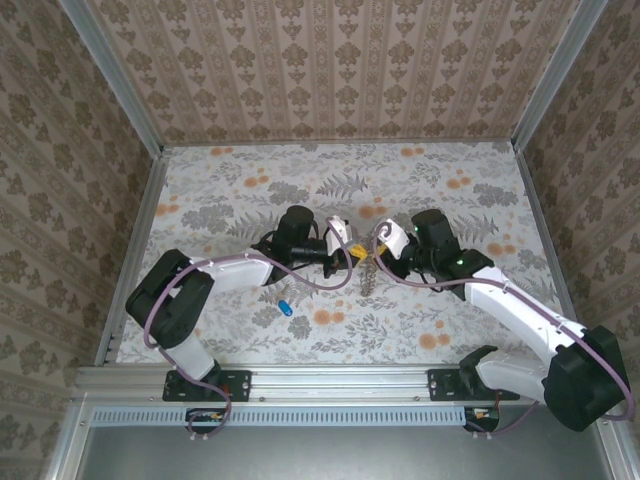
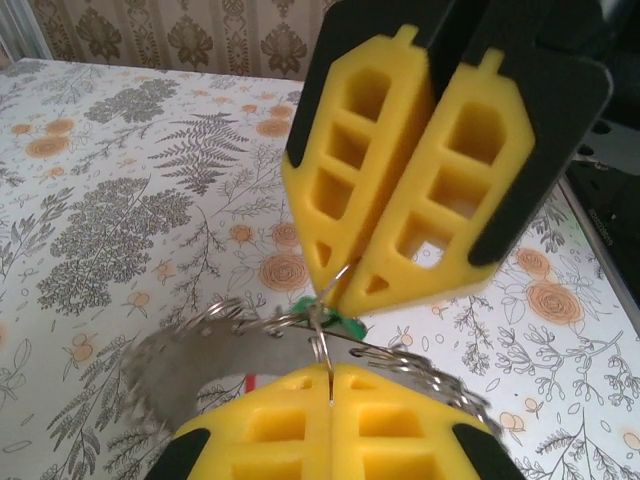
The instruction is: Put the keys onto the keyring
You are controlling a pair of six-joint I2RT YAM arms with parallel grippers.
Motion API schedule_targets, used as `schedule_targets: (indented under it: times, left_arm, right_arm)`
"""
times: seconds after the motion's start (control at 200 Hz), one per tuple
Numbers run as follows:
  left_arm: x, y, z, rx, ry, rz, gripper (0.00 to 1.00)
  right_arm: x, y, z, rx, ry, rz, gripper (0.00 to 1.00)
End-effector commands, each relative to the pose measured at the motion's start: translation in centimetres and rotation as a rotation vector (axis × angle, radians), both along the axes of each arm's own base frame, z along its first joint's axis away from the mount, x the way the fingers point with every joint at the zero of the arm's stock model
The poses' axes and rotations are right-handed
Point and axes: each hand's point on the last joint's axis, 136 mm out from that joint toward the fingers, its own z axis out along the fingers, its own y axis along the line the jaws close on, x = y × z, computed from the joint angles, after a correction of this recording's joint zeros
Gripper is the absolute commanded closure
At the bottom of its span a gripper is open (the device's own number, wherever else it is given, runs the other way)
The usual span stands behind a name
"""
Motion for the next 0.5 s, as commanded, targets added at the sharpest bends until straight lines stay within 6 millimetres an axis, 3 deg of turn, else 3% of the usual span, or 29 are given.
schedule_targets:
  times: [0.0,0.165,0.285,0.495]
  left_arm:
    - [0.1,-0.7,1.3,-0.044,-0.018,-0.02,1.0]
    - [0.3,-0.7,1.1,-0.044,-0.02,-0.01,1.0]
    - [0.5,-0.7,1.1,-0.046,-0.024,0.0,1.0]
    - [0.5,-0.7,0.9,-0.045,-0.02,0.0,1.0]
  right_arm:
    - [-0.7,0.0,-1.3,0.008,0.058,-0.009,0.83]
    - [-1.0,-1.0,-1.4,-0.023,0.047,-0.04,0.83]
    - [-0.5,-2.3,-1.4,-0.06,0.028,-0.11,0.76]
    - [-0.3,-3.0,0.5,-0.019,-0.031,-0.154,0.71]
